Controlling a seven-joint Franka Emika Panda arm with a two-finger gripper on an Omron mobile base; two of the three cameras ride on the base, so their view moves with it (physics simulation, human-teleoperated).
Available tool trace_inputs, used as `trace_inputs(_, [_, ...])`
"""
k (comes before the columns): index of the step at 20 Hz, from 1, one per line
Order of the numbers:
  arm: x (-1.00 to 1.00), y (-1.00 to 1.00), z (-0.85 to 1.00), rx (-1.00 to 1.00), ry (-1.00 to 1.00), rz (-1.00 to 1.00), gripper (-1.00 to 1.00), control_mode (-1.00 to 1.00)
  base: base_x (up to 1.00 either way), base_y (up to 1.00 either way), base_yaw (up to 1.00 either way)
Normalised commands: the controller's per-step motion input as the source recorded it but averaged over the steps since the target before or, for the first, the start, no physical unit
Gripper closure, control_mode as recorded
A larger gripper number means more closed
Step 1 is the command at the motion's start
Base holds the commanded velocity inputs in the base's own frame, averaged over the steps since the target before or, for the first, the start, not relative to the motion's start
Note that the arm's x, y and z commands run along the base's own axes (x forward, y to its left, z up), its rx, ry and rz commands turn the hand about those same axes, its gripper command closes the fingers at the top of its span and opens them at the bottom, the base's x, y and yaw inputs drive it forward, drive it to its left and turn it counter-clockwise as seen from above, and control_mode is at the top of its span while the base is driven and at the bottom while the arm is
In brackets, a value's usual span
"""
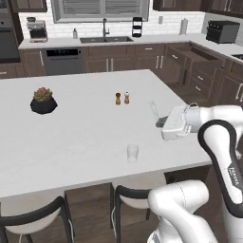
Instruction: Take a straw from the drawer in front and place it inside the glass cup on the dining counter.
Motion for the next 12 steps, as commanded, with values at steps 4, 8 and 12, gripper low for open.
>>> trace_inputs(4, [0.04,0.23,-0.23,0.06,0.03,0.02,1.00,-1.00,0.00,0.00,0.00])
trace_inputs(8, [0.14,0.01,-0.34,0.10,0.07,0.00,1.00,-1.00,0.00,0.00,0.00])
trace_inputs(12, [0.21,0.00,-0.34,0.13,0.03,0.02,1.00,-1.00,0.00,0.00,0.00])
